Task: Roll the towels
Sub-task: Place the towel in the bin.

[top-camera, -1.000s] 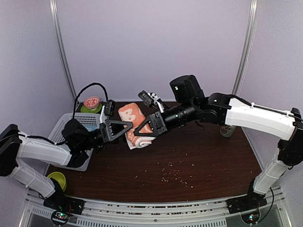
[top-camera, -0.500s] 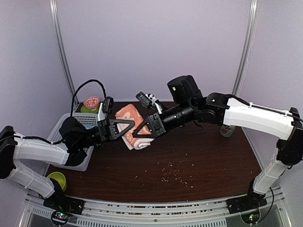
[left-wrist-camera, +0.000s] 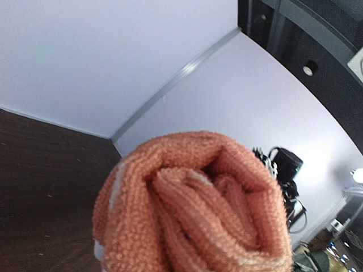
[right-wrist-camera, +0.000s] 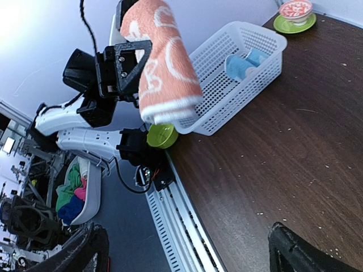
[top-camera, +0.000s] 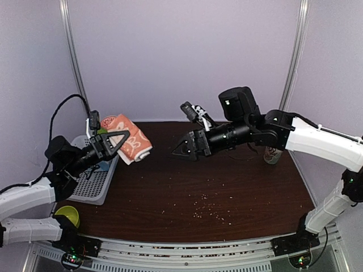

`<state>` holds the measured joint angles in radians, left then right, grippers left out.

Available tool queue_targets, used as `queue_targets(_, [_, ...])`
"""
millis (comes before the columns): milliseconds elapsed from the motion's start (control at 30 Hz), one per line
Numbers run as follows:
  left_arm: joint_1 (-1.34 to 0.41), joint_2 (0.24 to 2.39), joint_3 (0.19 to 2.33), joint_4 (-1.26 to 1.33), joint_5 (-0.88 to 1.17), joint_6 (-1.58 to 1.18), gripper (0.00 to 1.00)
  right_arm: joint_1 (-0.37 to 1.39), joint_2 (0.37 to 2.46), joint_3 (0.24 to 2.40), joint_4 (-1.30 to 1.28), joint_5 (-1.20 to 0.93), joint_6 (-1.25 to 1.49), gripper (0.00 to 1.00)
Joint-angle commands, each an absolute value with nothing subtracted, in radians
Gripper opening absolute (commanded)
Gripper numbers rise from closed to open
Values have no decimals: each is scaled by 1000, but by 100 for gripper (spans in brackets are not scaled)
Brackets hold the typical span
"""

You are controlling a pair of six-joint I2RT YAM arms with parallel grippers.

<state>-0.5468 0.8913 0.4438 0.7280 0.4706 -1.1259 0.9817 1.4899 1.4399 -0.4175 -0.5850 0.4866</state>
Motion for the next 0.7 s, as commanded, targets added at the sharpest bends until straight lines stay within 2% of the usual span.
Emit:
queue_targets(0, [-342, 665, 429, 219, 322, -1043, 0, 933, 1364, 1293, -329, -463, 526, 98])
queue_targets(67, [-213, 598, 434, 14, 319, -1044, 0, 912, 1328, 1224, -291, -447, 537, 98])
queue_targets(167, [-46, 584, 434, -126, 359, -1063, 0, 887, 1306, 1168, -270, -441, 539, 97])
queue_targets(333, [60, 621, 450, -274, 265, -1095, 0, 875, 1293, 1123, -249, -462, 530, 96])
queue_targets(500, [73, 637, 425, -238, 130, -1165, 0, 873, 1281, 1094, -239, -473, 513, 95])
queue_targets(667, [74, 758, 357, -81, 110, -1247, 0, 865, 1264, 1062, -232, -476, 505, 95])
